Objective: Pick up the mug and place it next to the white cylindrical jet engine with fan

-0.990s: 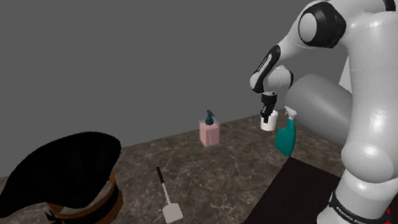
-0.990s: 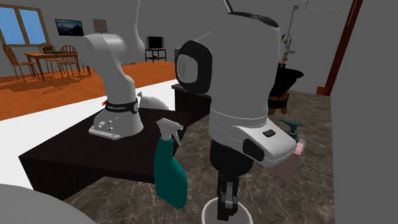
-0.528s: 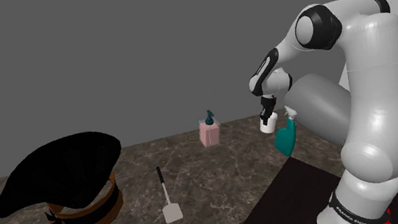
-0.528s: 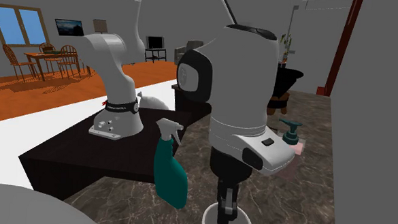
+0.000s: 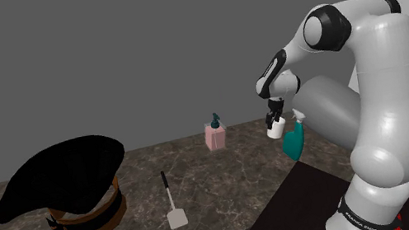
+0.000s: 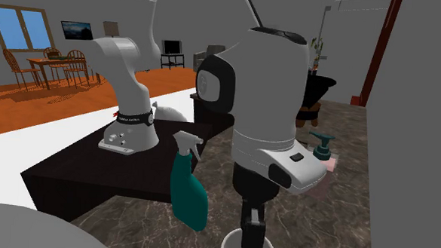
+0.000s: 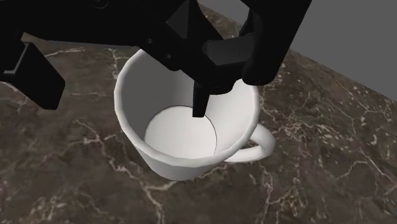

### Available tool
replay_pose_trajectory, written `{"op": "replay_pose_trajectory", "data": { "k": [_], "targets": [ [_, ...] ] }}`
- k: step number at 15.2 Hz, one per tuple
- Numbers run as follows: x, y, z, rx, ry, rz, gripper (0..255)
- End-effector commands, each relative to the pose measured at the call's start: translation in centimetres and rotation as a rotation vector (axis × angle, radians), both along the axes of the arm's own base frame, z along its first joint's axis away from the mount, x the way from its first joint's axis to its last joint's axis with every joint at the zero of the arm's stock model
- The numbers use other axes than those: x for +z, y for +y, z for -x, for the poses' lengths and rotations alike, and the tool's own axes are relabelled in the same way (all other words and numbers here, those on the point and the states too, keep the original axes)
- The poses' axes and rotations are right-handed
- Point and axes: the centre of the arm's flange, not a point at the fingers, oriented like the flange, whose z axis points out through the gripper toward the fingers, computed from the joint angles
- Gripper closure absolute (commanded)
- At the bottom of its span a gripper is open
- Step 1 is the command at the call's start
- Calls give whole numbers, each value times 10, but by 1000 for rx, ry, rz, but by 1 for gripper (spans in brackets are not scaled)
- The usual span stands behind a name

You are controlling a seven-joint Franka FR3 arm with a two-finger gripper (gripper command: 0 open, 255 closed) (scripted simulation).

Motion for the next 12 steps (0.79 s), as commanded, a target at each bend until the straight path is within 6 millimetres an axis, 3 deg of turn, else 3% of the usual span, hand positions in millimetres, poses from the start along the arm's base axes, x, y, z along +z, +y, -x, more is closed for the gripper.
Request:
{"op": "replay_pose_trajectory", "data": {
  "k": [1, 4, 12],
  "targets": [
    [13, 1, 0, 0, 0, 0, 0],
    [50, 3, -1, 0, 0, 0, 0],
    [50, 3, -1, 0, 0, 0, 0]
  ]
}}
